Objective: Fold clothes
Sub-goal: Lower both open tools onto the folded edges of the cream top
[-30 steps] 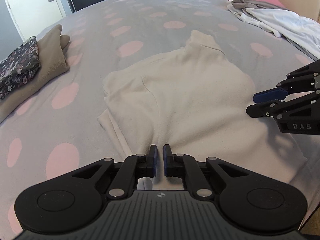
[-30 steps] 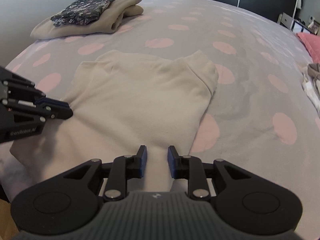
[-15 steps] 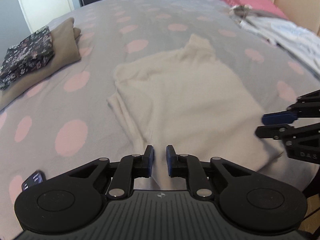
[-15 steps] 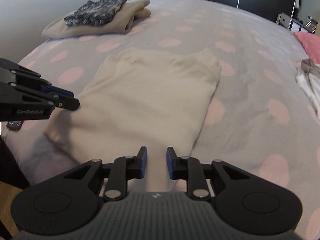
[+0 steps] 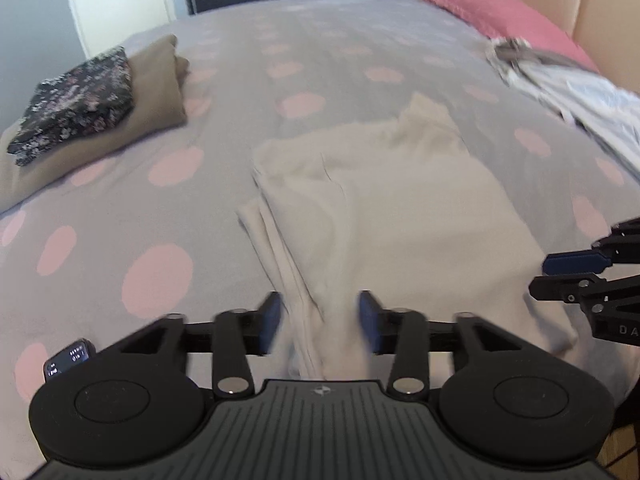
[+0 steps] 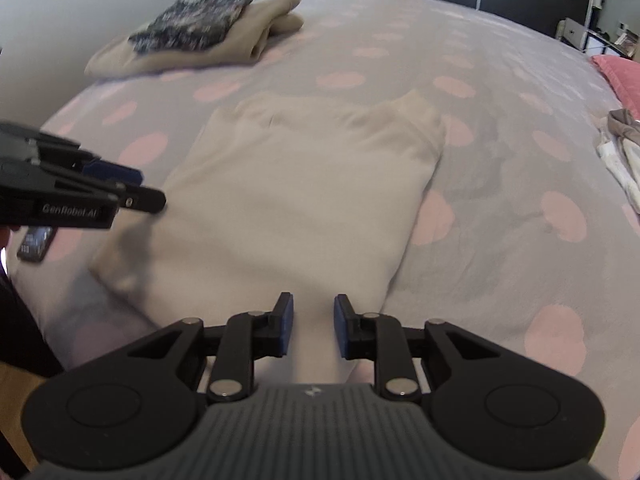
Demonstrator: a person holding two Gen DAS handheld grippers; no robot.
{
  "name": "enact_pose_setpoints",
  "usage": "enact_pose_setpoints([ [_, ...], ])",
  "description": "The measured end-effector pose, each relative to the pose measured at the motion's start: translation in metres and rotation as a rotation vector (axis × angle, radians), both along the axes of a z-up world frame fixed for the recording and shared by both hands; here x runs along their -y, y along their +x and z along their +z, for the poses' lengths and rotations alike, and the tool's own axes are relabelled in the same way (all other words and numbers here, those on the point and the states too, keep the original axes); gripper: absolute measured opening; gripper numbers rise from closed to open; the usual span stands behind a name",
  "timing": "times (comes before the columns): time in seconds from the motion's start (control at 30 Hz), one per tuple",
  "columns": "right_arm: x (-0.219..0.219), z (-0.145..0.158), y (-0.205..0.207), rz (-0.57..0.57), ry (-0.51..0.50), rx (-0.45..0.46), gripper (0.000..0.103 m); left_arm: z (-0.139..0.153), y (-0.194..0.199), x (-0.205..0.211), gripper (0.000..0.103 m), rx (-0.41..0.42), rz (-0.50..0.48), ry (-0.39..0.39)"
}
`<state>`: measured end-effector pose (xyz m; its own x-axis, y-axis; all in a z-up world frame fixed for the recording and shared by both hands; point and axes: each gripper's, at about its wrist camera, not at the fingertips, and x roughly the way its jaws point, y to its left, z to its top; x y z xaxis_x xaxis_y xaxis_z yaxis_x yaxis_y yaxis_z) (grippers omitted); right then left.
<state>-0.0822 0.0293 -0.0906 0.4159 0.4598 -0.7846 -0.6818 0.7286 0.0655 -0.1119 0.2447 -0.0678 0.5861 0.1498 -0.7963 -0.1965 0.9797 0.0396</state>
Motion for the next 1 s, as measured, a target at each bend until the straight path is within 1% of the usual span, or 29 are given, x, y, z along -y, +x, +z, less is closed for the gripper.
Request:
enact_pose_setpoints([
  [0.03,0.002,0.003,0.005,-0.024,0.013,0.007,0.033,0.001,0.002,-0.004,0.059,0.017,0.015,-0.005],
  [0.07,0.004,0.006,0.01,-0.047,0.027,0.014,0.038,0.001,0.004,-0.007,0.059,0.033,0.03,-0.009],
  [0.13,0.007,0.009,0.022,-0.103,0.041,0.022,0.039,0.0,0.011,-0.014,0.059,0.04,0.058,-0.008],
  [0.17,0.009,0.01,0.029,-0.13,0.049,0.013,0.041,-0.002,0.015,-0.018,0.059,0.038,0.069,-0.019],
  [0.2,0.011,0.01,0.036,-0.157,0.058,0.004,0.045,-0.004,0.018,-0.023,0.059,0.035,0.079,-0.031],
  [0.23,0.013,0.01,0.043,-0.184,0.067,-0.004,0.047,-0.006,0.021,-0.028,0.059,0.033,0.087,-0.056],
  [0.3,0.018,0.007,0.055,-0.228,0.089,-0.035,0.052,-0.011,0.025,-0.042,0.059,0.038,0.127,-0.131],
  [0.37,0.021,0.003,0.066,-0.258,0.108,-0.071,0.052,-0.017,0.028,-0.058,0.06,0.053,0.179,-0.214],
  [0.47,0.021,-0.005,0.08,-0.282,0.139,-0.131,0.053,-0.026,0.036,-0.077,0.06,0.049,0.239,-0.297],
  [0.53,0.02,-0.01,0.089,-0.295,0.161,-0.175,0.053,-0.032,0.042,-0.084,0.06,0.047,0.251,-0.358],
  [0.57,0.019,-0.013,0.093,-0.299,0.17,-0.192,0.053,-0.035,0.045,-0.085,0.06,0.046,0.253,-0.374],
  [0.67,0.014,-0.022,0.104,-0.31,0.196,-0.24,0.053,-0.04,0.054,-0.079,0.06,0.043,0.246,-0.364],
  [0.7,0.014,-0.025,0.107,-0.316,0.205,-0.255,0.055,-0.041,0.056,-0.077,0.06,0.044,0.244,-0.364],
  [0.77,0.013,-0.03,0.112,-0.327,0.225,-0.284,0.06,-0.045,0.059,-0.075,0.065,0.046,0.241,-0.363],
  [0.87,0.014,-0.039,0.119,-0.358,0.261,-0.336,0.064,-0.048,0.063,-0.071,0.067,0.056,0.239,-0.351],
  [1.0,0.012,-0.042,0.122,-0.357,0.28,-0.344,0.067,-0.049,0.066,-0.067,0.066,0.062,0.242,-0.338],
])
